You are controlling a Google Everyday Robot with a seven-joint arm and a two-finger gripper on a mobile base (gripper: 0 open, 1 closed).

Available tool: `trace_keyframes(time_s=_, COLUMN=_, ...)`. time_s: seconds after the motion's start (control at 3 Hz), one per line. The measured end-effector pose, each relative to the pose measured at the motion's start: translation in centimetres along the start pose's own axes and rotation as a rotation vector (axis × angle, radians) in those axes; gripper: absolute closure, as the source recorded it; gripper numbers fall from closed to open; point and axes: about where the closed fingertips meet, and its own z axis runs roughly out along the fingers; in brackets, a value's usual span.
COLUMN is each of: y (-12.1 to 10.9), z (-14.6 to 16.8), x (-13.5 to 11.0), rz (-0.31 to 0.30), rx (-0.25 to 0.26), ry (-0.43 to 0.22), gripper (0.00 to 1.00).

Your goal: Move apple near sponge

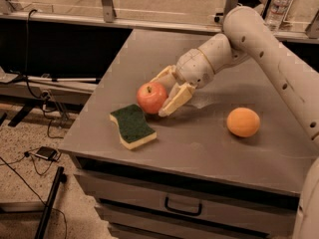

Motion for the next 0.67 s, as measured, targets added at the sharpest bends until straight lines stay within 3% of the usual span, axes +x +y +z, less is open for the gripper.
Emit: trace_keyframes(time_s=0.67, y=-0.16, z=0.17, x=-0.04, rz=-0.001, rx=0.002, ry=-0.001, gripper=0.00)
